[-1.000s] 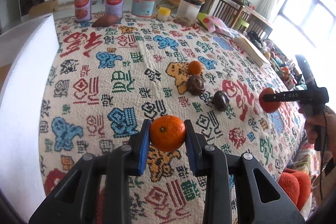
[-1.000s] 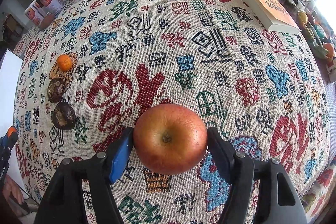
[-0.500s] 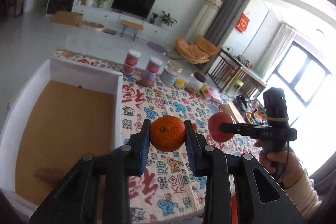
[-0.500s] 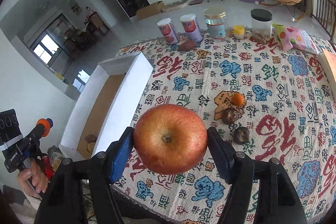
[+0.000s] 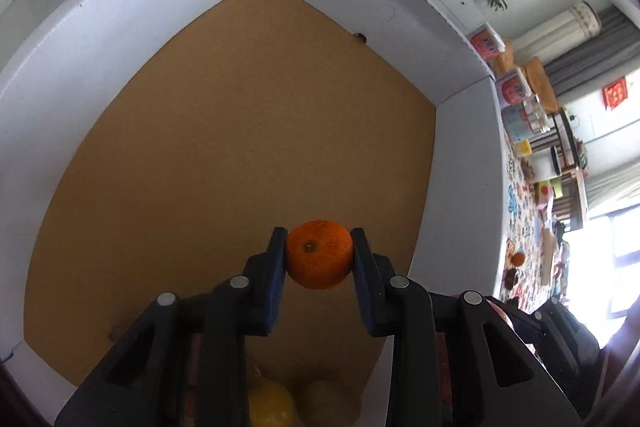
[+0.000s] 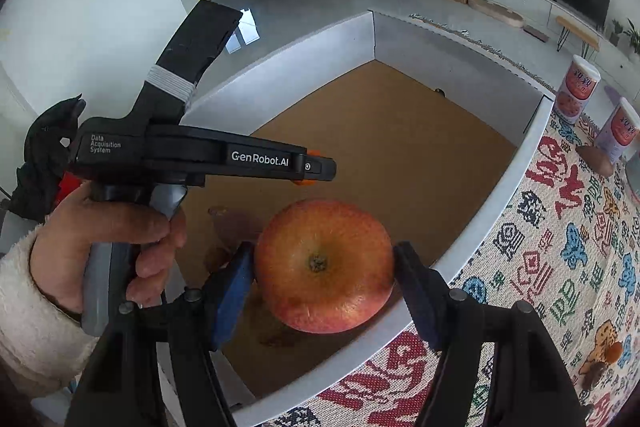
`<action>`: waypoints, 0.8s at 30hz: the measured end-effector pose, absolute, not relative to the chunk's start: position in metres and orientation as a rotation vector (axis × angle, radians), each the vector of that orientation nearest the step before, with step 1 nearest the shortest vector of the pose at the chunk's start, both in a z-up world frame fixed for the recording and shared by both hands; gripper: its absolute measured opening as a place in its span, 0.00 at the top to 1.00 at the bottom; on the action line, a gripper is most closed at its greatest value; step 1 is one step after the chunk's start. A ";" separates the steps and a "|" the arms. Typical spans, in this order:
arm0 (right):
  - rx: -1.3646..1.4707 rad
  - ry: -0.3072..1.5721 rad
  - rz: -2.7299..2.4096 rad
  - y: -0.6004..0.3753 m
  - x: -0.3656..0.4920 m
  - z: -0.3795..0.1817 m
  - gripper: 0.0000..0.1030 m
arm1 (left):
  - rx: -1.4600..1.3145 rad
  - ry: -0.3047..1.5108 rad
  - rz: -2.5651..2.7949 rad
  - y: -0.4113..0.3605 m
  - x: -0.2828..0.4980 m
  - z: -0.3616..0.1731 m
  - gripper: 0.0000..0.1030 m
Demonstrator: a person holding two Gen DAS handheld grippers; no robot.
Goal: Organize fruits
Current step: 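Carry the tangerine and red apple into the white box and open both tools, then lift both open tools out of the box back over the table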
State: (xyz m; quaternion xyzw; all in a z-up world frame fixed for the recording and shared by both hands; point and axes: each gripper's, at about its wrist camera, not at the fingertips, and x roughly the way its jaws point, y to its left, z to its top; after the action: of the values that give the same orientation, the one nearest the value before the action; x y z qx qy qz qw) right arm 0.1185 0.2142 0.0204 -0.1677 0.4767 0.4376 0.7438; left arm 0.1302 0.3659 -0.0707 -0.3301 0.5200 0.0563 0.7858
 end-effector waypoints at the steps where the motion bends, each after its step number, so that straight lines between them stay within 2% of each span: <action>1: -0.377 1.061 0.950 0.218 0.121 0.012 0.33 | -0.716 1.124 0.129 0.365 0.129 -0.073 0.68; 4: -0.407 1.093 0.933 0.225 0.124 -0.005 0.32 | -0.746 1.117 0.156 0.368 0.124 -0.076 0.39; 9: -0.344 1.033 0.935 0.208 0.125 0.003 0.31 | -0.708 0.979 0.194 0.365 0.107 -0.041 0.37; 11: -0.277 0.957 0.928 0.184 0.128 0.025 0.23 | -0.649 0.891 0.182 0.348 0.099 -0.013 0.36; 16: -0.214 0.732 0.779 0.077 0.111 0.049 0.02 | -0.450 0.687 0.032 0.256 0.072 0.049 0.19; 19: -0.198 0.639 0.560 -0.016 0.091 0.017 0.00 | -0.340 0.658 -0.138 0.179 0.054 0.056 0.17; 24: -0.051 0.812 0.147 -0.167 0.103 -0.066 0.00 | -0.186 0.772 -0.382 0.046 0.067 0.008 0.16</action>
State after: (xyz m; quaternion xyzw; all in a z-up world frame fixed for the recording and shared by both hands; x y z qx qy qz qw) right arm 0.1032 -0.1669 -0.0656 -0.0246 0.3945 0.0716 0.9158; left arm 0.0669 0.0461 0.0081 -0.0903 0.3735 -0.1847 0.9045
